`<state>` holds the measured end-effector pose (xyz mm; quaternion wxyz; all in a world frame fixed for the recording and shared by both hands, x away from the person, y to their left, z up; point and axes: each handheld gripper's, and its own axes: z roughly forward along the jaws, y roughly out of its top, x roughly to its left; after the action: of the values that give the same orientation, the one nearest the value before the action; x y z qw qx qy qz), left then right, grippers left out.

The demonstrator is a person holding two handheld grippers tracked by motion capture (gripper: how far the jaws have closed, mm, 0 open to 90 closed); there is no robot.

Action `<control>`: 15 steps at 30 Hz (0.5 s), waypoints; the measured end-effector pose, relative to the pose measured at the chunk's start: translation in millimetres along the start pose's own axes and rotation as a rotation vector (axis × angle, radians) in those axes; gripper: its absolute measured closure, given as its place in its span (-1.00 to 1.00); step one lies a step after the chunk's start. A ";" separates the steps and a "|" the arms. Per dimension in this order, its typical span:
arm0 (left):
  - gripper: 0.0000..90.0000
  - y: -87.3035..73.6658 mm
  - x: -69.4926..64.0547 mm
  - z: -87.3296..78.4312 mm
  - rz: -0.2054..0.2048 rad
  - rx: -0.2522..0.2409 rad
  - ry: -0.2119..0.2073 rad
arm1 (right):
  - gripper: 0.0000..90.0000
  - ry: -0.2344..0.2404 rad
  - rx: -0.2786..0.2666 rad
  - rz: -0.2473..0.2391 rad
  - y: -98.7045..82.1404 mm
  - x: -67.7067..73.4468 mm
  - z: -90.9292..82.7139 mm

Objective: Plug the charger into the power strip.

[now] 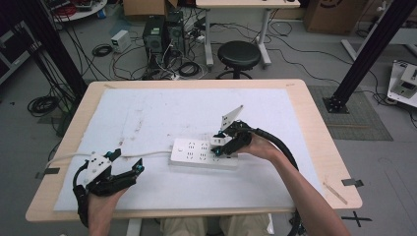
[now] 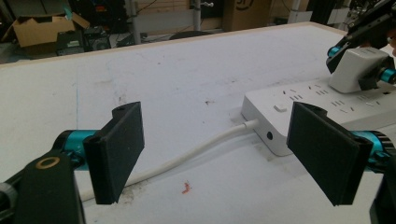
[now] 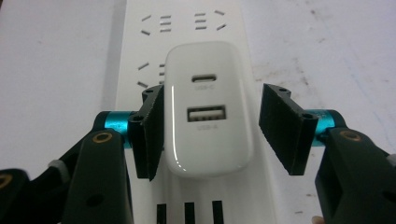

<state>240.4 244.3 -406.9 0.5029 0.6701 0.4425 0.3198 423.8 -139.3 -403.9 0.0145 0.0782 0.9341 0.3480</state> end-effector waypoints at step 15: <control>-0.58 0.0 1.3 -2.0 0.001 -0.002 0.000 | 0.03 -0.004 -0.020 -0.015 2.0 2.7 -7.6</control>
<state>239.2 246.3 -406.4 0.5035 0.6697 0.4420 0.3204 420.8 -142.4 -396.7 0.0199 0.0715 0.9311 0.3572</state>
